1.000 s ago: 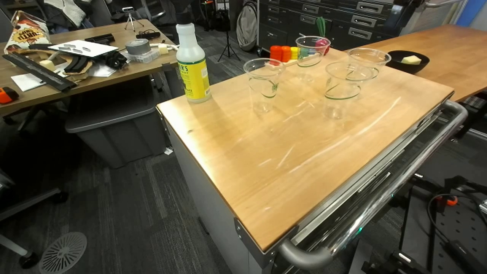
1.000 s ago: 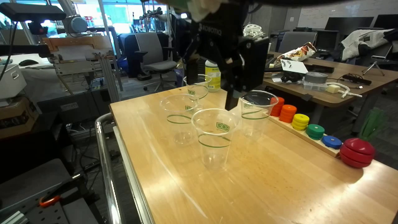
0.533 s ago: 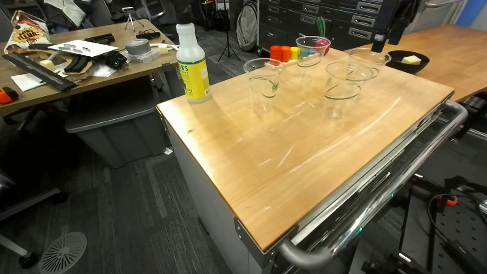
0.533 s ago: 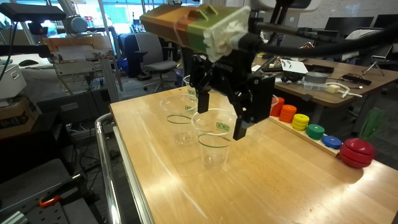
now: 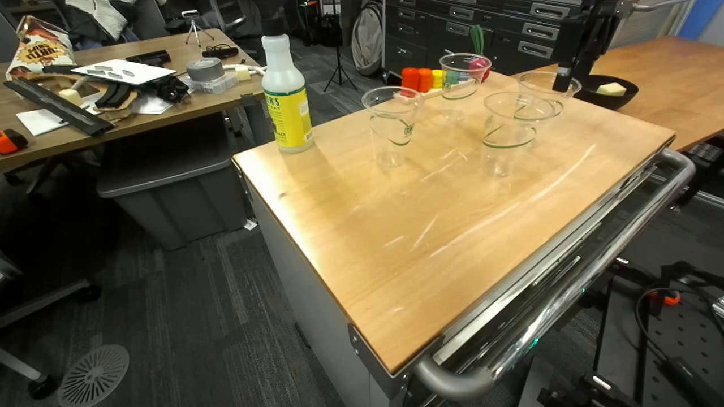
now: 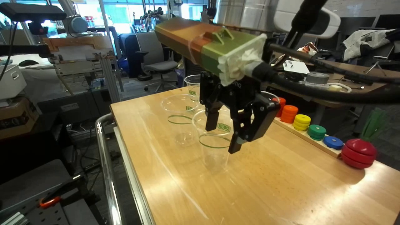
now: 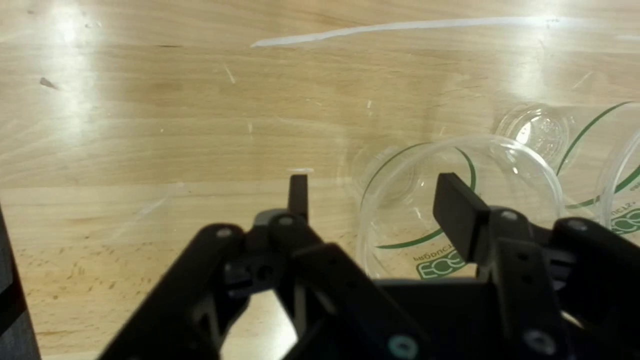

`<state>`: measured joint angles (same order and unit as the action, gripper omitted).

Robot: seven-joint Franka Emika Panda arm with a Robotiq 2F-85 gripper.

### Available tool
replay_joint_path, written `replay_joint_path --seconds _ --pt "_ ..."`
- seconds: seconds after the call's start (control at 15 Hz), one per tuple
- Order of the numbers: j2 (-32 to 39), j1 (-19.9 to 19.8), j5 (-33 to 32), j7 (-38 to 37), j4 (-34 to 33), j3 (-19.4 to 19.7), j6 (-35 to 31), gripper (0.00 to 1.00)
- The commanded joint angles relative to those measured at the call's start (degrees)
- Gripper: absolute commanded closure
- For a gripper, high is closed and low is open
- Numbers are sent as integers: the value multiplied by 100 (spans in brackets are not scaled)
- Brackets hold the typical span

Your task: Stack the clear cups together

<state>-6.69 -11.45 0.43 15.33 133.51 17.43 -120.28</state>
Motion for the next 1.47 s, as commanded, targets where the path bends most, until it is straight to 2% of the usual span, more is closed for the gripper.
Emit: replay_joint_path --seconds 0.0,0.27,0.33,0.6,0.93,1.13,1.4 --pt "146 -91 604 405 -233 31 302 65" --pt "196 -146 1052 592 -235 47 420 96" --pt "196 -166 1102 598 -220 51 426 99" --pt "108 -276 1249 583 -156 105 515 99" --pt "-51 -493 1505 474 -367 282 1168 99" --pt "-52 -554 1688 422 -1003 353 1891 99" --pt "304 -522 1700 216 -2485 335 2934 99"
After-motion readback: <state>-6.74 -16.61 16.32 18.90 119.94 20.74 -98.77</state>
